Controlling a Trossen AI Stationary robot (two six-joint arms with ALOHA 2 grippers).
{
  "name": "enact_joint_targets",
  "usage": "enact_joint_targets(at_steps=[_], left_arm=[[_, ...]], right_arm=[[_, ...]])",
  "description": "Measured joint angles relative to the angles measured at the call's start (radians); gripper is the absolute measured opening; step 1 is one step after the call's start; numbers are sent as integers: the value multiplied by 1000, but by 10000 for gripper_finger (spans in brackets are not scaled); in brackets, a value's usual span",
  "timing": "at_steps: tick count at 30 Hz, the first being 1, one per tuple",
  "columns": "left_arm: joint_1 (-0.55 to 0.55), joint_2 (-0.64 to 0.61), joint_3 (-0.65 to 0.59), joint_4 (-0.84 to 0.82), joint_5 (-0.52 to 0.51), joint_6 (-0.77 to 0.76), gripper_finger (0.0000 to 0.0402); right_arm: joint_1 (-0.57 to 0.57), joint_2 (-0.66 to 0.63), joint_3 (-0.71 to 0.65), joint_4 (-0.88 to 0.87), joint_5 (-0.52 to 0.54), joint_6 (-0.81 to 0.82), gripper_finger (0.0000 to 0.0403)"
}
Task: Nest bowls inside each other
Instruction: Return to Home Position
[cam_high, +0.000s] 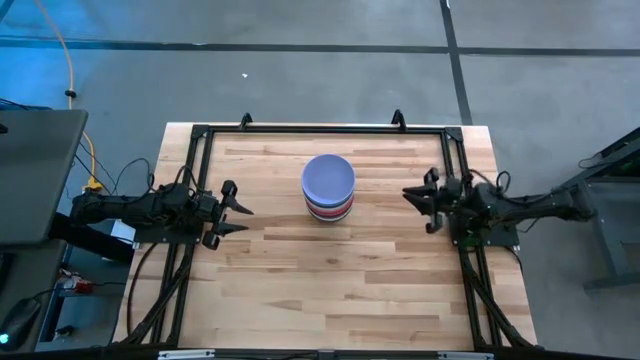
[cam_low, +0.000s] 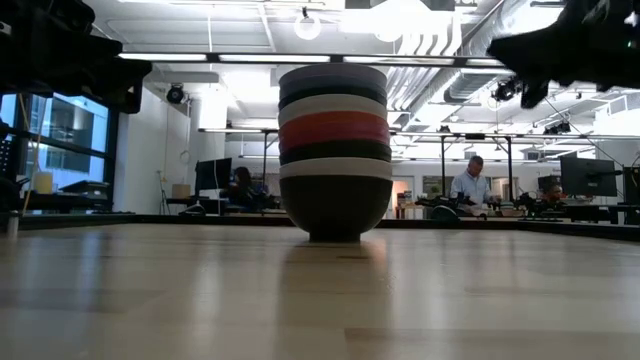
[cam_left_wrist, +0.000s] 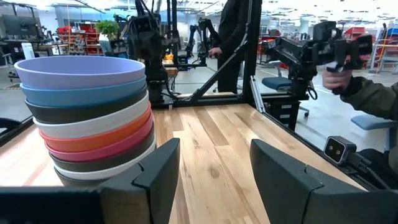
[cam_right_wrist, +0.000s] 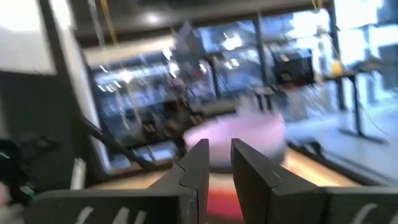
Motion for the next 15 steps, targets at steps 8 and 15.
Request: enact_joint_targets(at_steps=[8, 15], left_arm=[[0, 0, 0, -22, 0, 1, 184], [0, 0, 0, -21, 0, 1, 184]], right_arm=[[46, 0, 0, -102, -57, -92, 59], [55, 0, 0, -165, -74, -75, 59]])
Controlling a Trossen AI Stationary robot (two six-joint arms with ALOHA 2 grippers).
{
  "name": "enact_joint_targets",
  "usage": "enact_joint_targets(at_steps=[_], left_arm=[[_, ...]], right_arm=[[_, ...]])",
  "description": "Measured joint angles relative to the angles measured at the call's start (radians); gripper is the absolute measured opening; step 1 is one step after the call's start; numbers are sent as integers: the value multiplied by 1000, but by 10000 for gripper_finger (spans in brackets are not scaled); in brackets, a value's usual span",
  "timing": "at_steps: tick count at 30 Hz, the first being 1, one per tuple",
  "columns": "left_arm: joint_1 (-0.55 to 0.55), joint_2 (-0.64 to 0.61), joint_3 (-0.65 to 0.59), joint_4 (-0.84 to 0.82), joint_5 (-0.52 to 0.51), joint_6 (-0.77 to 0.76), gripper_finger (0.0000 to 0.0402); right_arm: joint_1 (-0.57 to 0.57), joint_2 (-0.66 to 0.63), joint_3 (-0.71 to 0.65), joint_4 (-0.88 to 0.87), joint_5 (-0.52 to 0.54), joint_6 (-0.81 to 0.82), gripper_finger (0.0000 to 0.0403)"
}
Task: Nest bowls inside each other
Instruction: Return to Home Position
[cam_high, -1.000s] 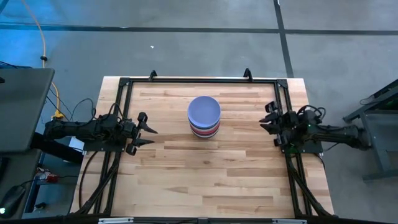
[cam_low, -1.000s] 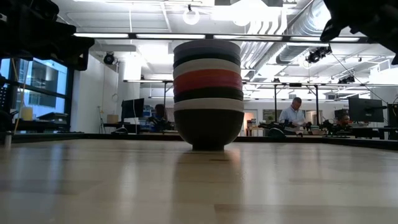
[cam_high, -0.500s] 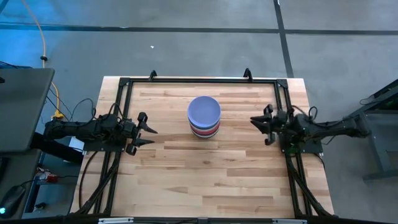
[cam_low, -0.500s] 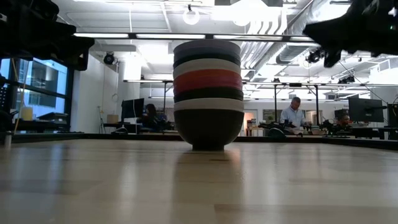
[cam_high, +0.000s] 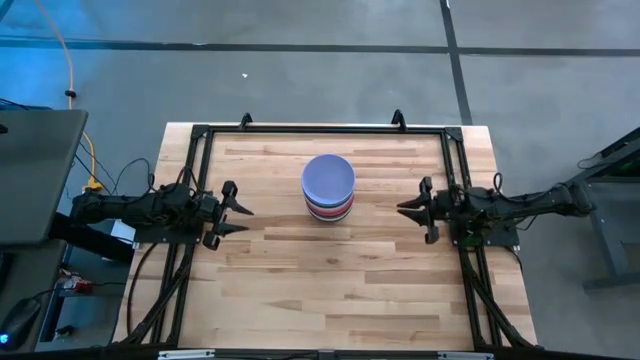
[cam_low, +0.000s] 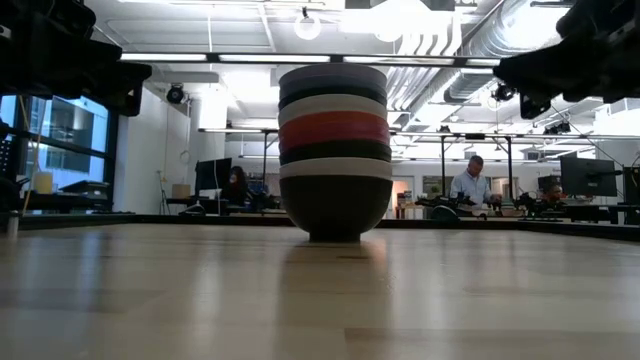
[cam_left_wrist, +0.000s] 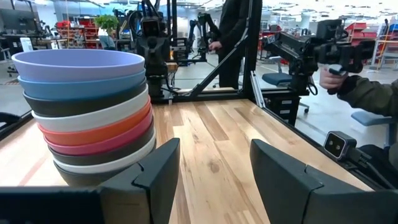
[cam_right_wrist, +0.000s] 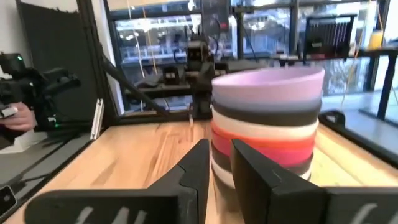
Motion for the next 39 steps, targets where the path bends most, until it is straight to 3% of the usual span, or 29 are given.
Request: enact_joint_targets(at_steps=[8, 19, 29, 39], left_arm=[[0, 0, 0, 0, 0, 0, 184], [0, 0, 0, 1, 0, 8, 184], [0, 0, 0, 1, 0, 8, 184], [0, 0, 0, 1, 0, 8, 184]], right_arm=[[0, 0, 0, -59, 70, 40, 59], [0, 0, 0, -221, 73, 96, 59], [-1, 0, 0, -256, -35, 52, 59], [-1, 0, 0, -317, -39, 10, 59]])
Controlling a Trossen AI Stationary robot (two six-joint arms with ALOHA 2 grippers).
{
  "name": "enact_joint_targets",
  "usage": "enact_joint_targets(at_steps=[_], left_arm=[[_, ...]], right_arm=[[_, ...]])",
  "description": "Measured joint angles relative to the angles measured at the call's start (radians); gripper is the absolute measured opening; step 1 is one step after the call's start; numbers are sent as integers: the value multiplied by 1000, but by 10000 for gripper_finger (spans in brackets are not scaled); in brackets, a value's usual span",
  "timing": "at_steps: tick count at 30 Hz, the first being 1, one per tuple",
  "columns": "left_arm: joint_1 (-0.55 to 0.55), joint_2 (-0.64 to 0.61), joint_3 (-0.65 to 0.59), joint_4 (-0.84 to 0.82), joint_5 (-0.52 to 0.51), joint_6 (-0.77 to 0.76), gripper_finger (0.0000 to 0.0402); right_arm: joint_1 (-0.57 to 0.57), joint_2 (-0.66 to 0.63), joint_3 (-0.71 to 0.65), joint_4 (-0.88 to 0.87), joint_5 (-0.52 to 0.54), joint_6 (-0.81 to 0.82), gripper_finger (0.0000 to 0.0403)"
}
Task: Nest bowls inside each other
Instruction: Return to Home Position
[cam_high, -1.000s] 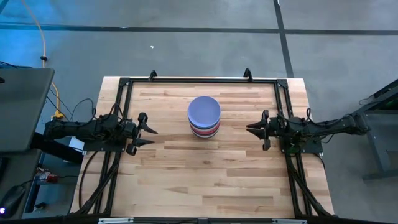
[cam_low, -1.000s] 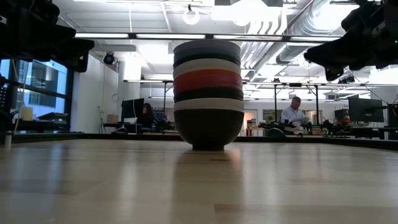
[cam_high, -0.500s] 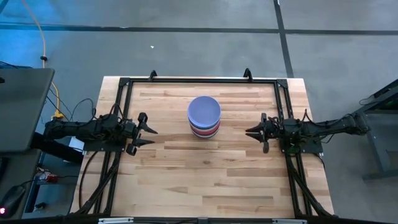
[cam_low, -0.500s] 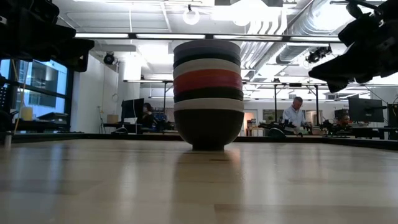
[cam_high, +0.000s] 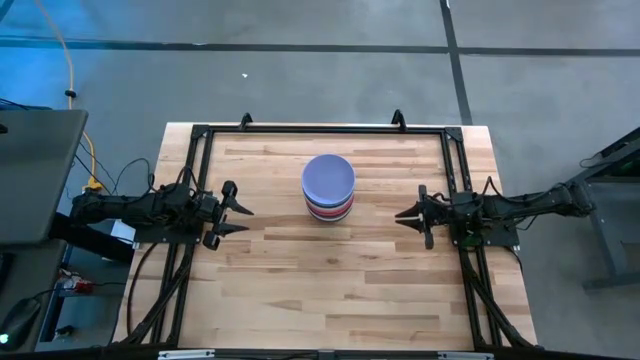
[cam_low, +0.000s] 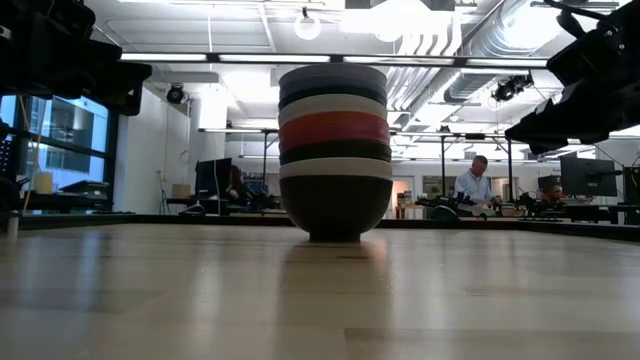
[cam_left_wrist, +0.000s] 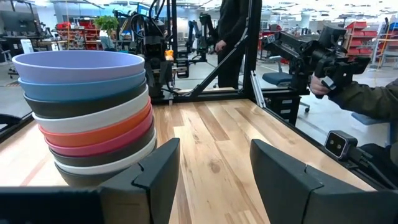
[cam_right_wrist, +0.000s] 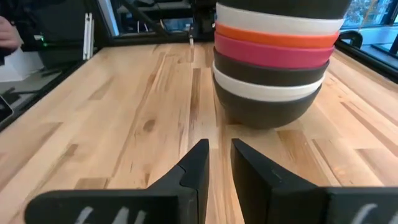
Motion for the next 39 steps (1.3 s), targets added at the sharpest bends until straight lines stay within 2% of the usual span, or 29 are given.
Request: enact_joint_targets(at_steps=[16, 20, 24, 29, 34, 39], left_arm=[[0, 0, 0, 0, 0, 0, 184], [0, 0, 0, 0, 0, 0, 184], [0, 0, 0, -1, -11, -1, 184], [0, 0, 0, -4, -55, -11, 184], [1, 0, 0, -9, -56, -18, 184], [1, 0, 0, -9, -56, -18, 184]], right_arm=[[0, 0, 0, -6, -25, -19, 59], [-3, 0, 0, -5, -16, -114, 59], [-3, 0, 0, 4, 28, -135, 59], [-3, 0, 0, 4, 30, -183, 59], [-3, 0, 0, 3, 29, -116, 59], [-3, 0, 0, -3, -72, -63, 59]])
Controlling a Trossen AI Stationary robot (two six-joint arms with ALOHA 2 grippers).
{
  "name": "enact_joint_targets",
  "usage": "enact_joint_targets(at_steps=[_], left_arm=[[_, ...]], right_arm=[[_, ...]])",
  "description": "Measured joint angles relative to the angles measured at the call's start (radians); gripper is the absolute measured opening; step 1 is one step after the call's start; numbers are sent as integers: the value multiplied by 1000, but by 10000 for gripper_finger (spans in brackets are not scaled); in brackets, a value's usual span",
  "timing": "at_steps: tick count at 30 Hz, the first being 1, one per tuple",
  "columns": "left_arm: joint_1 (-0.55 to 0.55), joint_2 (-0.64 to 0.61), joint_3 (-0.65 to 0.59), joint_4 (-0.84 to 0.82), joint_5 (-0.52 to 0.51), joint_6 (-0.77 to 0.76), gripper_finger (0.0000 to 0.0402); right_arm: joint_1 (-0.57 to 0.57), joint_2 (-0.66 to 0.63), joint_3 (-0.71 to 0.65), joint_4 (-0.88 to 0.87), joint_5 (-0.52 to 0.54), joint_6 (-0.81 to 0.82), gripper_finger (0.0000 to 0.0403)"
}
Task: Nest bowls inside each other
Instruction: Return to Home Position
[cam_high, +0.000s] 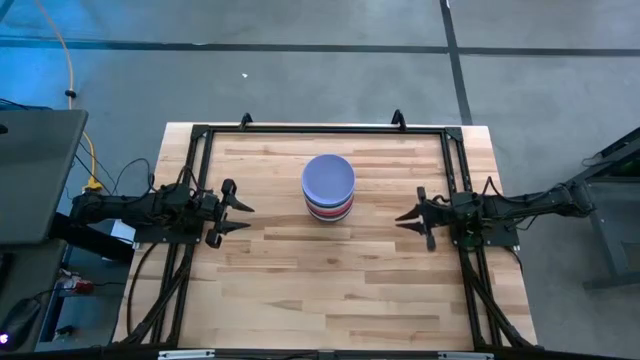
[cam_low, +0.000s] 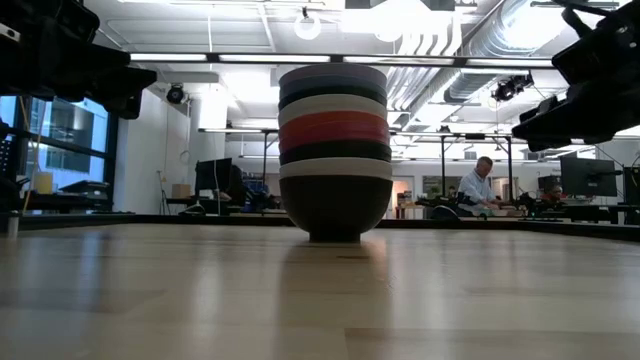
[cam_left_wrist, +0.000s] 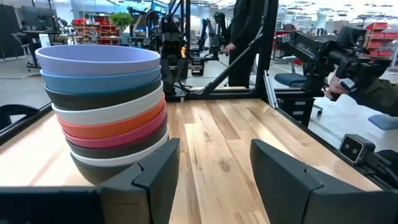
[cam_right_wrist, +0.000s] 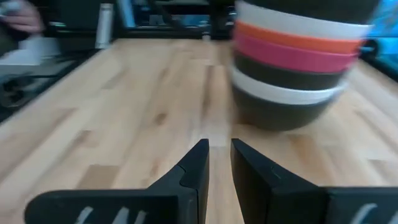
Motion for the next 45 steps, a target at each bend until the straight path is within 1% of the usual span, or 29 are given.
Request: enact_joint_targets(at_steps=[3, 7, 11, 13, 18, 23, 24, 26, 29, 34, 37, 41, 45], left_arm=[[0, 0, 0, 0, 0, 0, 184], [0, 0, 0, 0, 0, 0, 184], [0, 0, 0, 0, 0, -1, 184], [0, 0, 0, 0, 0, -11, 184], [0, 0, 0, 0, 0, -35, 184], [0, 0, 0, 0, 0, -34, 184], [0, 0, 0, 0, 0, -34, 184], [-1, 0, 0, 0, 0, -28, 184], [-1, 3, 0, 0, 0, -23, 184], [-1, 7, 0, -1, -1, -23, 184], [-1, 7, 0, -1, -1, -24, 184], [-1, 7, 0, -1, -1, -26, 184], [-1, 7, 0, -1, -1, -26, 184]], right_arm=[[0, 0, 0, 25, -63, -6, 59], [0, 0, 0, 115, -42, -101, 59], [0, -10, 0, 298, -23, -242, 59], [0, -30, 0, 329, -14, -289, 59], [0, -122, 0, 248, 72, -294, 59], [0, -260, 0, 194, 73, -292, 59], [0, -267, 1, 195, 73, -296, 59], [0, -265, 2, 186, 84, -299, 59], [0, -266, 3, 187, 129, -306, 59], [0, -265, 3, 193, 144, -315, 59], [0, -265, 3, 184, 172, -315, 59], [0, -265, 3, 117, 246, -311, 59], [0, -265, 3, 31, 298, -259, 59]])
